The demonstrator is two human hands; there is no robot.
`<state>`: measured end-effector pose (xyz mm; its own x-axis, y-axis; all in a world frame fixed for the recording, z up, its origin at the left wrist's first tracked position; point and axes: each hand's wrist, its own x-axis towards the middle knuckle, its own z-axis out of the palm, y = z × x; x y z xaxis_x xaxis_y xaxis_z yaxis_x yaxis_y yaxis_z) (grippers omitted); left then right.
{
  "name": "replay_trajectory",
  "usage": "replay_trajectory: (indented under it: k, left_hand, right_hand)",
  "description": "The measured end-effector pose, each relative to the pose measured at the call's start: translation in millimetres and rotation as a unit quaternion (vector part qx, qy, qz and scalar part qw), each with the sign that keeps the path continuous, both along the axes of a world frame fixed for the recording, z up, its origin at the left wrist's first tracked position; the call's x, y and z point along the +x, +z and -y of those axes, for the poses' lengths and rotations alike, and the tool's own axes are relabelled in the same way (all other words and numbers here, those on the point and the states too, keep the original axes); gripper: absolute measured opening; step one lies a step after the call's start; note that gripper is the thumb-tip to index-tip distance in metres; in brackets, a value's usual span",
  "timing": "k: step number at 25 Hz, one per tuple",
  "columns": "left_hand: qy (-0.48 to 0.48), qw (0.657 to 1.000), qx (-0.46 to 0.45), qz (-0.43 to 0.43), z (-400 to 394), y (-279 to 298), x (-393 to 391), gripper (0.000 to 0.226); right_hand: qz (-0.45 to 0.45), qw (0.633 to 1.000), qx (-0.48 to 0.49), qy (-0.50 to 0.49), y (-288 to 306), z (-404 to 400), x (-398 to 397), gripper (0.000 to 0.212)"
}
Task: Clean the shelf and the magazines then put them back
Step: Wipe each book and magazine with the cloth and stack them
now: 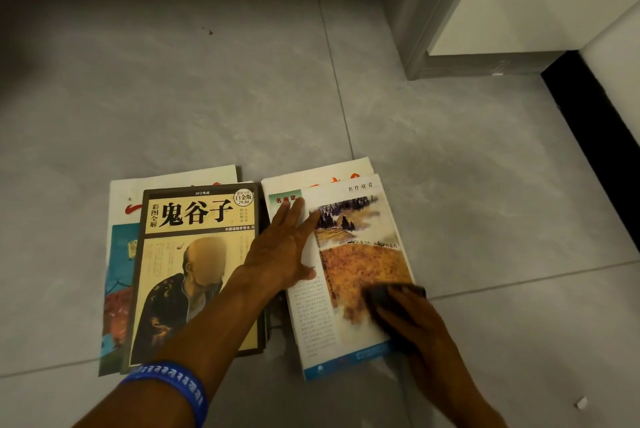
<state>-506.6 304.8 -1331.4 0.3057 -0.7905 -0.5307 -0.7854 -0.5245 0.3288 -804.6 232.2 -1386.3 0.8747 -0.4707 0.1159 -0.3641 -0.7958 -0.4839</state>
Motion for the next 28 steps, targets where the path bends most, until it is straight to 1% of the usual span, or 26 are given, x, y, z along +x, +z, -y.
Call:
replay_trajectory:
  k: [1, 2, 3, 4, 5, 6, 8, 10, 12, 14, 15, 17, 19, 21, 23, 24, 26, 27, 28]
  left_hand:
    - [0.0, 1.0, -0.004, 0.0, 1, 0, 0, 0.107]
    - [0.002, 1.0, -0.006, 0.0, 1, 0, 0, 0.107]
    - [0.004, 1.0, -0.006, -0.001, 1, 0, 0, 0.107]
    - [0.004, 1.0, -0.001, -0.002, 0, -1, -2, 0.107]
    - [0.004, 1.0, 0.003, -0.002, -1, -1, -3, 0.107]
    - [0.009, 1.0, 0.004, -0.005, -3, -2, -4, 0.107]
    - [0.027, 0.999, -0.01, -0.02, -2, -2, 0, 0.108]
    - [0.036, 0.999, -0.022, -0.025, 1, -1, 4, 0.112]
    - [0.035, 0.999, -0.014, -0.024, 0, 0, 1, 0.116]
    - [0.038, 0.999, -0.015, -0.034, -4, -1, 1, 0.117]
    - [0.04, 0.998, -0.022, -0.044, -6, 0, 2, 0.117]
    - [0.062, 0.994, -0.039, -0.079, -4, 3, 9, 0.111]
    - [0.096, 0.989, -0.048, -0.104, 2, 10, 15, 0.095]
    - [0.101, 0.989, -0.052, -0.092, 8, 17, 19, 0.079]
    - [0.104, 0.99, -0.056, -0.082, 12, 23, 25, 0.066]
    - [0.112, 0.988, -0.056, -0.088, 15, 25, 30, 0.061]
    - [0.129, 0.984, -0.053, -0.107, 22, 28, 39, 0.055]
    - [0.129, 0.984, -0.05, -0.109, 24, 28, 42, 0.054]
    - [0.125, 0.985, -0.049, -0.106, 25, 28, 44, 0.054]
  right_hand:
    - [-0.011, 1.0, 0.012, -0.004, 1, -11, -15, 0.083]
    - [-0.02, 1.0, 0.018, -0.007, 1, -15, -16, 0.092]
    - [-0.014, 1.0, 0.016, -0.008, 1, -13, -7, 0.085]
    - [-0.008, 1.0, 0.007, 0.0, -1, -7, 9, 0.071]
    - [-0.01, 1.0, 0.006, 0.007, 1, 3, 34, 0.059]
    - [-0.014, 1.0, 0.018, 0.016, 4, 18, 65, 0.053]
    - [-0.021, 0.999, 0.048, -0.007, 6, 57, 132, 0.049]
    - [-0.021, 0.997, 0.059, -0.047, 9, 89, 183, 0.051]
    - [-0.012, 0.996, 0.065, -0.059, 9, 95, 191, 0.053]
    - [-0.017, 0.996, 0.066, -0.049, 7, 67, 161, 0.051]
    - [-0.027, 0.998, 0.056, -0.025, 8, 43, 136, 0.05]
    - [-0.04, 0.997, 0.01, 0.07, 6, -10, 89, 0.049]
    - [-0.033, 0.986, -0.012, 0.164, 1, -45, 66, 0.049]
    - [-0.027, 0.981, -0.015, 0.191, 3, -49, 81, 0.053]
    - [-0.04, 0.981, 0.019, 0.19, 14, -34, 125, 0.057]
    - [-0.033, 0.983, 0.027, 0.176, 15, -22, 151, 0.058]
    - [-0.022, 0.991, 0.069, 0.114, 16, 6, 202, 0.051]
    - [-0.017, 0.992, 0.094, 0.082, 19, 17, 220, 0.046]
    - [-0.006, 0.993, 0.098, 0.069, 21, 23, 228, 0.042]
